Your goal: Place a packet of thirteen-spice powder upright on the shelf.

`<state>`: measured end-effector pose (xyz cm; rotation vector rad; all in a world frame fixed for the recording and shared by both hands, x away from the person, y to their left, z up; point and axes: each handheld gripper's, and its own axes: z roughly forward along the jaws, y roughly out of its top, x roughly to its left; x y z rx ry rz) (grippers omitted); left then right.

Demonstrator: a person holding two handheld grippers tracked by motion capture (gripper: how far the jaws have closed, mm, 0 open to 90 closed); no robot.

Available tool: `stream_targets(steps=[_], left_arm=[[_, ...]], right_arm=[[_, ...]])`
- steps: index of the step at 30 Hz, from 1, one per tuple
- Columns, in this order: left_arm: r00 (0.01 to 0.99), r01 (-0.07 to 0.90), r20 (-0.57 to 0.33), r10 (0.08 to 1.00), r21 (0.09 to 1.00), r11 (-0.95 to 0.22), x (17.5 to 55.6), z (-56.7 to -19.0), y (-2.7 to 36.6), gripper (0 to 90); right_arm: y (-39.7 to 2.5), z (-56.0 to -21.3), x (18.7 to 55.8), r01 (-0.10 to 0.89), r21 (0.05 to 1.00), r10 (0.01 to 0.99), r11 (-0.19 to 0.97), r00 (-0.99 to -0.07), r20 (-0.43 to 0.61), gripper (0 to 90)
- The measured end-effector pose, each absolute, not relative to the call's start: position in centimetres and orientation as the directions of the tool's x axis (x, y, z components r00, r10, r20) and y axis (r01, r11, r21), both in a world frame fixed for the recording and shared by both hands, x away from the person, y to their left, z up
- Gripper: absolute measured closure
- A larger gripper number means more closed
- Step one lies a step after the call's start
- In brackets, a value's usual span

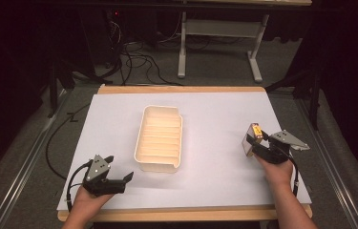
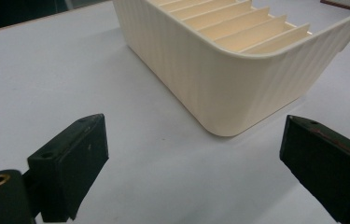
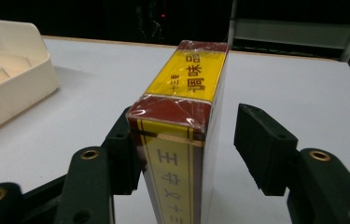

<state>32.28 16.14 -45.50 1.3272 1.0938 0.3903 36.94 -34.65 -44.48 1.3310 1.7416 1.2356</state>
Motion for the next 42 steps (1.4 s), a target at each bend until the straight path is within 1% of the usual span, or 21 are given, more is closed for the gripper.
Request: stream_targets(steps=[3,4,5,10,11,14,18,32,42], left_arm=[[0.483,0.339,-0.41,0.773,0.902,0.266,32.3,-45.5,16.1,8.6],[0.484,0.34,-0.41,0.774,0.902,0.265,32.3,-45.5,16.1,8.6],[0.483,0.339,-0.408,0.774,0.903,0.265,32.3,-45.5,16.1,8.6],[0.484,0.34,-0.407,0.775,0.903,0.263,32.3,-45.5,16.1,8.6],[0.484,0.34,-0.408,0.774,0.903,0.263,32.3,-45.5,16.1,8.6],[0.484,0.339,-0.408,0.774,0.903,0.263,32.3,-45.5,16.1,8.7],[0.484,0.339,-0.408,0.774,0.903,0.264,32.3,-45.5,16.1,8.7],[0.483,0.336,-0.407,0.775,0.904,0.266,32.2,-45.5,16.2,8.8],[0.483,0.335,-0.403,0.778,0.905,0.261,32.2,-45.5,16.1,8.8]], right_arm=[[-34.6,-44.3,36.8,0.37,0.928,0.951,0.049,-0.301,0.07,48.2],[-34.6,-44.3,36.8,0.367,0.929,0.951,0.052,-0.301,0.066,49.5],[-34.6,-44.2,36.8,0.363,0.93,0.951,0.052,-0.303,0.065,52.8],[-34.5,-44.0,36.7,0.357,0.933,0.952,0.055,-0.3,0.058,57.2],[-34.6,-43.9,36.6,0.354,0.934,0.953,0.06,-0.297,0.052,62.7],[-34.7,-43.7,36.5,0.349,0.935,0.955,0.063,-0.293,0.045,67.8],[-34.9,-43.3,36.4,0.346,0.936,0.948,0.055,-0.311,0.06,68.2],[-34.2,-42.7,36.3,0.318,0.941,0.933,0.112,-0.36,0.011,68.2],[-33.4,-42.1,36.1,0.294,0.946,0.905,0.135,-0.426,0.003,68.2]])
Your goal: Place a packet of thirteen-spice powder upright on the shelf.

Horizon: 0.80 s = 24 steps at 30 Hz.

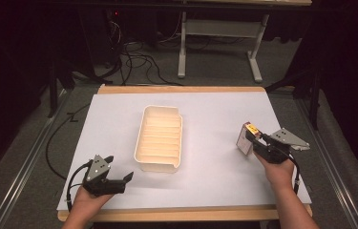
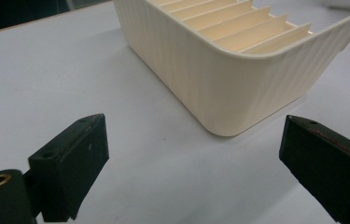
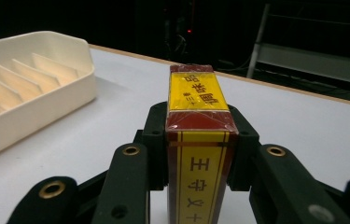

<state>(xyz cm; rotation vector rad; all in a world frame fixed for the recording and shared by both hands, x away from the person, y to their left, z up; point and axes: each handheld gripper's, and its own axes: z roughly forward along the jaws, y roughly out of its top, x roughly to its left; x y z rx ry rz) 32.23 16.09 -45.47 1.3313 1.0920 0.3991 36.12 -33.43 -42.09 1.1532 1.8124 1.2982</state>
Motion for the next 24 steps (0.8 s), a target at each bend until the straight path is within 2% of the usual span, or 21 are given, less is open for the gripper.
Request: stream_targets(steps=[8,24], left_arm=[[0.481,0.332,-0.403,0.779,0.906,0.263,32.3,-45.4,16.2,8.8],[0.479,0.322,-0.403,0.78,0.907,0.27,32.2,-45.2,16.7,8.9]], right_arm=[[-32.3,-41.3,36.6,0.27,0.952,0.879,0.147,-0.478,0.0,68.3],[-28.1,-38.7,39.1,0.187,0.966,0.768,0.179,-0.64,-0.018,68.3]])
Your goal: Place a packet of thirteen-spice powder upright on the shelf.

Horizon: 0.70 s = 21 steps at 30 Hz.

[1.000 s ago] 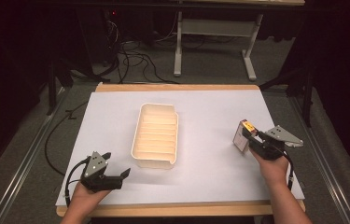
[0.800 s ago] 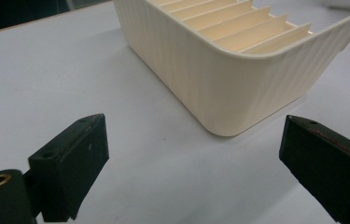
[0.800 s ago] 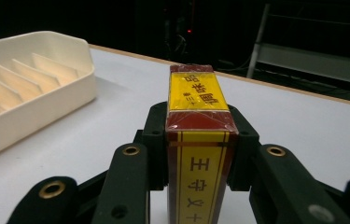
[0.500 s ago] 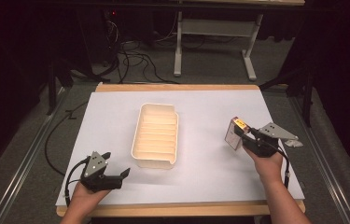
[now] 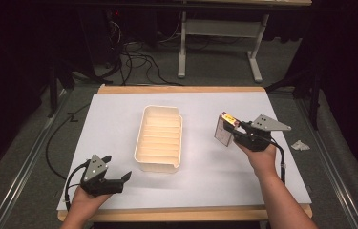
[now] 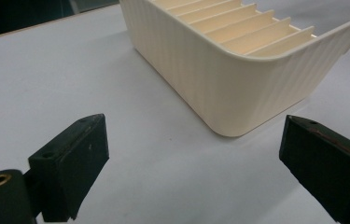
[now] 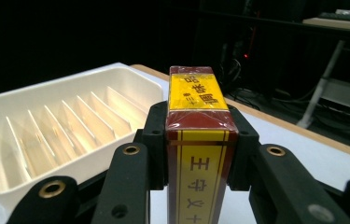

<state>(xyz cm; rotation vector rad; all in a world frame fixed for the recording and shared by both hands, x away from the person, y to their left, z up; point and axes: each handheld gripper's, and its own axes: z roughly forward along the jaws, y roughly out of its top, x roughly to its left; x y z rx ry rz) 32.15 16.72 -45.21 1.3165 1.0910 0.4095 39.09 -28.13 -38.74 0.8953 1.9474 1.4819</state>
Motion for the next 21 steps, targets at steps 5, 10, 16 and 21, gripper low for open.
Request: stream_targets(steps=[5,10,16,21], left_arm=[[0.475,0.32,-0.404,0.782,0.907,0.275,32.2,-45.2,16.8,8.9],[0.473,0.321,-0.41,0.78,0.905,0.281,32.2,-45.2,16.8,8.9],[0.47,0.318,-0.408,0.782,0.905,0.281,32.3,-45.1,17.1,8.9],[0.472,0.316,-0.412,0.78,0.904,0.287,32.2,-45.1,17.1,8.9]], right_arm=[[-27.3,-38.5,39.8,0.183,0.967,0.744,0.177,-0.669,-0.01,68.3],[-25.6,-38.0,40.8,0.154,0.967,0.692,0.201,-0.721,-0.029,68.3],[-23.5,-37.6,41.6,0.128,0.964,0.627,0.232,-0.778,-0.048,68.3],[-22.0,-37.4,42.1,0.107,0.965,0.576,0.24,-0.816,-0.053,68.3]])
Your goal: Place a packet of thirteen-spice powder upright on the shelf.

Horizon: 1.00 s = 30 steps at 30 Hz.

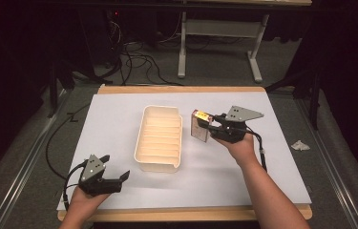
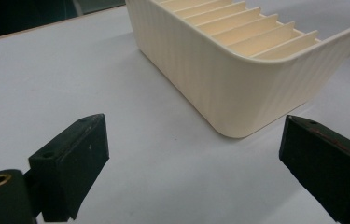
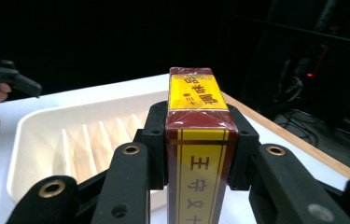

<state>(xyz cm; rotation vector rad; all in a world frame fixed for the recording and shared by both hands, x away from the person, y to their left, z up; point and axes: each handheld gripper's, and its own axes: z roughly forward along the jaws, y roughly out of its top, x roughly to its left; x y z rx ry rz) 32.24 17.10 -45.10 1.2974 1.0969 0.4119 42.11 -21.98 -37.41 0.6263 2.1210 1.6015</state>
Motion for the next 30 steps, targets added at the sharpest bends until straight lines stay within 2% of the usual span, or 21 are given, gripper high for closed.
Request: stream_targets(steps=[12,16,30], left_arm=[[0.465,0.316,-0.414,0.783,0.903,0.29,32.2,-45.1,17.2,8.9],[0.466,0.317,-0.413,0.782,0.903,0.289,32.2,-45.1,17.2,9.0],[0.471,0.317,-0.411,0.78,0.905,0.285,32.0,-45.1,17.3,9.0]], right_arm=[[-19.6,-37.1,43.4,0.082,0.971,0.513,0.225,-0.857,-0.046,68.3],[-19.2,-37.5,43.4,0.068,0.977,0.461,0.202,-0.887,-0.034,68.3],[-19.7,-38.4,43.3,0.065,0.97,0.345,0.233,-0.939,-0.019,68.3]])
